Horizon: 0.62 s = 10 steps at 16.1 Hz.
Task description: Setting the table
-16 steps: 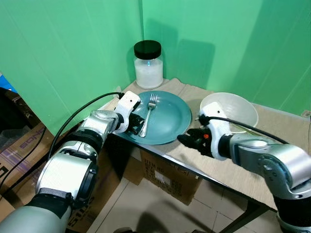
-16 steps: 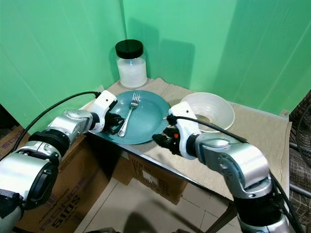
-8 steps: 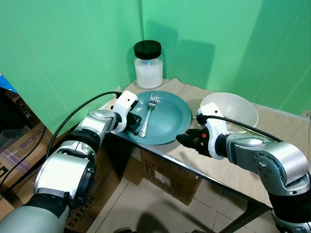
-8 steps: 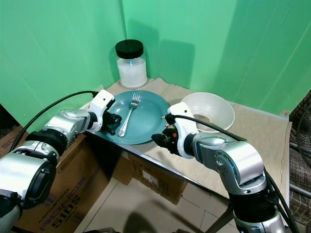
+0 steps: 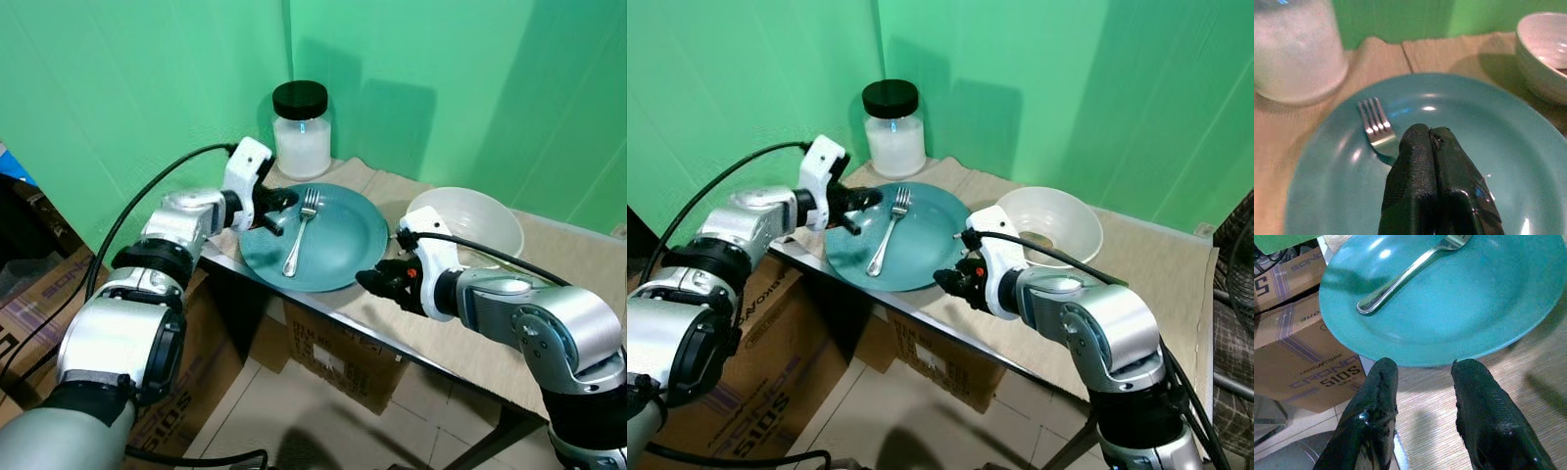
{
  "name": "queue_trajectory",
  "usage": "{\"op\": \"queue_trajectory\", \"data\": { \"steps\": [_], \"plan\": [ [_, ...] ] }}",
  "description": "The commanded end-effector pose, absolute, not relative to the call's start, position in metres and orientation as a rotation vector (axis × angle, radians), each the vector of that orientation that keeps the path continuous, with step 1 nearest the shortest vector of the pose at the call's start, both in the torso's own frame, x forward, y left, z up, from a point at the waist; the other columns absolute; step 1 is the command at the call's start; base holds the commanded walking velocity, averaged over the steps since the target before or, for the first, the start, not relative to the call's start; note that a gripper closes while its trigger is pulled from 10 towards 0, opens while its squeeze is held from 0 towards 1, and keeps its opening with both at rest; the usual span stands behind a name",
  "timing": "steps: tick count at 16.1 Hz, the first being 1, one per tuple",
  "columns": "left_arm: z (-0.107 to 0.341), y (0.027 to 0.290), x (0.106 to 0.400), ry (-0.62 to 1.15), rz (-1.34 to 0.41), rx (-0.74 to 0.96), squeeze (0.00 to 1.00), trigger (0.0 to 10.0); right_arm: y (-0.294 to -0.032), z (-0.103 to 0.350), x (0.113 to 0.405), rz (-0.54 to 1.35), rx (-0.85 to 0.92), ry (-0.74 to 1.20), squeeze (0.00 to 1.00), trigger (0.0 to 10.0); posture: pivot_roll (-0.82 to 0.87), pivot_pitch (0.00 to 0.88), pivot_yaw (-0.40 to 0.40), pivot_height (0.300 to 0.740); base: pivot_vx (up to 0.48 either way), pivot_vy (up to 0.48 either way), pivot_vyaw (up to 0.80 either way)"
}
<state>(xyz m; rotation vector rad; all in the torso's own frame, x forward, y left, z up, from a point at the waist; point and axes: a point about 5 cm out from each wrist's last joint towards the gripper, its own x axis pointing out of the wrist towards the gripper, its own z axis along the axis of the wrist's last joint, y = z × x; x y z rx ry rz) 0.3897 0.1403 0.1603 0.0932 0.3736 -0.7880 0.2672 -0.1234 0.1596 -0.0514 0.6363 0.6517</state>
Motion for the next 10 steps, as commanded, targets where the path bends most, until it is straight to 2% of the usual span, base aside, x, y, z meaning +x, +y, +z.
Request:
{"op": "queue_trajectory", "data": {
  "steps": [1,4,10],
  "plan": [
    [0.159,0.140,0.389,0.413,-0.786,0.107,1.00,10.0,-0.126,0.162,0.270,0.637,-0.053,0.630,0.00,10.0,-0.10,0.000,0.065,0.740,0.000,0.000,0.00],
    [0.143,0.138,0.387,0.527,-0.715,0.157,1.00,10.0,-0.123,0.163,0.267,0.677,-0.143,0.624,0.00,10.0,-0.10,0.003,0.067,0.740,0.000,0.000,0.00],
    [0.134,0.115,0.383,0.632,-0.744,0.248,1.00,10.0,-0.128,0.177,0.258,0.769,-0.323,0.592,0.00,10.0,-0.09,0.016,0.078,0.740,0.000,0.000,0.00]
  ]
}}
